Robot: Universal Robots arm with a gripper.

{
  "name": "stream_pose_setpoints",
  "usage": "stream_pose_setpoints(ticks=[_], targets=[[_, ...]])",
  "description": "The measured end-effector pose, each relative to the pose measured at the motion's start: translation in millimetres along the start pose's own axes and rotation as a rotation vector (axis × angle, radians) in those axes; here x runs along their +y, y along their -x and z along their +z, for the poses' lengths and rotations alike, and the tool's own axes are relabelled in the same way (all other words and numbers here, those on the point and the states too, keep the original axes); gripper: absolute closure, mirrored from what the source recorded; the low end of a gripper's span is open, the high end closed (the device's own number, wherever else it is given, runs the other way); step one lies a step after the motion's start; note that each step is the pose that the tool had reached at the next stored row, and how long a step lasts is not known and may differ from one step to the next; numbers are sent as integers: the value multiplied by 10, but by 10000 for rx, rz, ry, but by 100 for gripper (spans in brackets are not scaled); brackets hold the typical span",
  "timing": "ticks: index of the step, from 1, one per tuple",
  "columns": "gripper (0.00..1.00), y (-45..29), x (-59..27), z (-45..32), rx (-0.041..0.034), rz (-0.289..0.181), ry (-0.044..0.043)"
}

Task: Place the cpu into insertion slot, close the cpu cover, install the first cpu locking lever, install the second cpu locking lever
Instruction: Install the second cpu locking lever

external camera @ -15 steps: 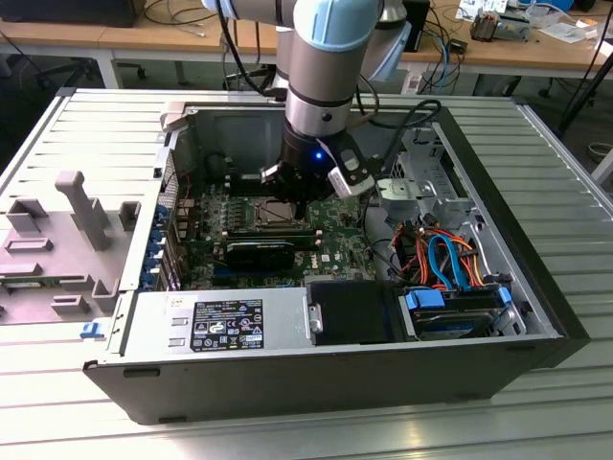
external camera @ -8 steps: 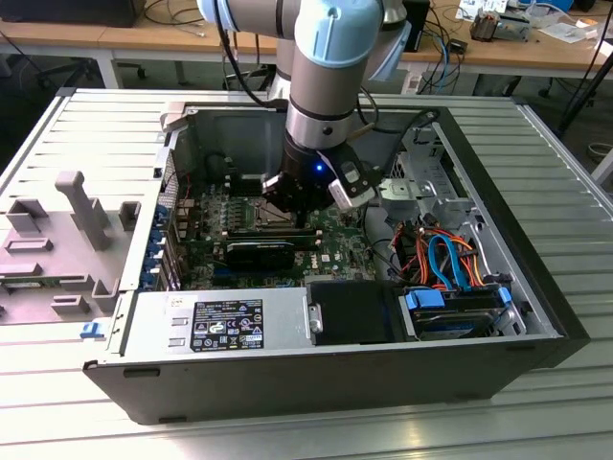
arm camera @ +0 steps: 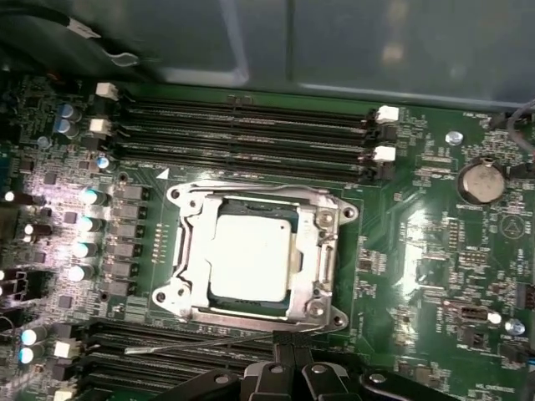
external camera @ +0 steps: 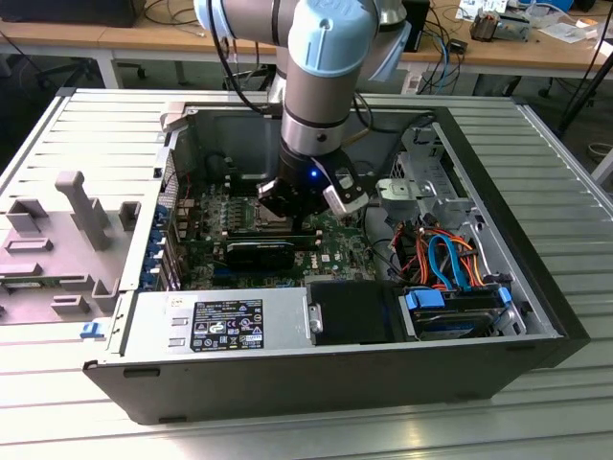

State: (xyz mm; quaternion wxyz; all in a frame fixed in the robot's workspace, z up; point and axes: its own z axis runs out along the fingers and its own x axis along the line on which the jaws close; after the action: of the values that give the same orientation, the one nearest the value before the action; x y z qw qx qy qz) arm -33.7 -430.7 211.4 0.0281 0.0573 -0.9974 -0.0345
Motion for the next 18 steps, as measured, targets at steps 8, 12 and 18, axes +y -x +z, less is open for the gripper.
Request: stream_pose_setpoints(ticks=[8,12,18], targets=[[89,-333,36,32,-21,-1,22],[89,-452,50,44,-31,-2,24],[89,-704,78,62,-64,-5,36]])
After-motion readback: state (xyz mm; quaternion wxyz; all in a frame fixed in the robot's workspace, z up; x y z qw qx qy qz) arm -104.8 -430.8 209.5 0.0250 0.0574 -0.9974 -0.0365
